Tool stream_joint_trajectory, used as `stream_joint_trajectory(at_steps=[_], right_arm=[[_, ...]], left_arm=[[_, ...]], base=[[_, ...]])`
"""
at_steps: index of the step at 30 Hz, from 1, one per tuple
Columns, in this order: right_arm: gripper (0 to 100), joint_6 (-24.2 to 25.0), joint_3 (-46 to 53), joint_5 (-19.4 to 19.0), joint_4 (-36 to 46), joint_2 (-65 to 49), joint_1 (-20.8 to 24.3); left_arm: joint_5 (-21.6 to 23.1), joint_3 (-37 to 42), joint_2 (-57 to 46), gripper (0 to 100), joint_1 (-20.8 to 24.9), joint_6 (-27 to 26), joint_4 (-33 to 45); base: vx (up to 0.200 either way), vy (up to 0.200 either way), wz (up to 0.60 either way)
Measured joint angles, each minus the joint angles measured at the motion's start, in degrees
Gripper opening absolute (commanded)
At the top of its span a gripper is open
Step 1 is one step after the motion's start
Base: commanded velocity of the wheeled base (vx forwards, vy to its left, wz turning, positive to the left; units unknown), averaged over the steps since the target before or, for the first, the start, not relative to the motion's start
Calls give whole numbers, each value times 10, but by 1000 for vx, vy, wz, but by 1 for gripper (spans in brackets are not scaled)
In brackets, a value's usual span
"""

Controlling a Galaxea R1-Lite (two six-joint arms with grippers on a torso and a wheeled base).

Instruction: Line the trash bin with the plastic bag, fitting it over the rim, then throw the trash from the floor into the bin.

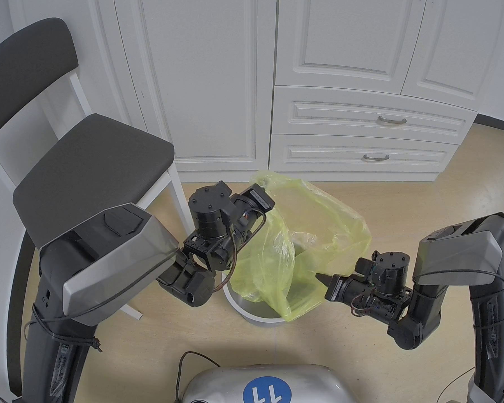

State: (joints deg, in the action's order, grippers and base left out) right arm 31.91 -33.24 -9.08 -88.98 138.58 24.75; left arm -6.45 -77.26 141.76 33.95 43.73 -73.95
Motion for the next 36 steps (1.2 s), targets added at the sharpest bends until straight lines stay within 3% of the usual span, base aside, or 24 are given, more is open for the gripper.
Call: stream_joint_trajectory(at_steps=[10, 23, 32, 36], right_arm=[[0, 38, -98, 81, 0, 25, -37], [0, 44, -184, 102, 0, 68, -85], [0, 39, -198, 130, 0, 88, -69], [0, 36, -193, 141, 0, 90, -52]], left_arm=[[28, -3, 15, 0, -38, 2, -18], [41, -66, 74, 0, -70, 0, -8], [43, -99, 104, 0, -90, -10, 14], [42, -104, 115, 0, -91, -39, 12]], base=[[0, 0, 0], [0, 0, 0], [0, 0, 0], [0, 0, 0]])
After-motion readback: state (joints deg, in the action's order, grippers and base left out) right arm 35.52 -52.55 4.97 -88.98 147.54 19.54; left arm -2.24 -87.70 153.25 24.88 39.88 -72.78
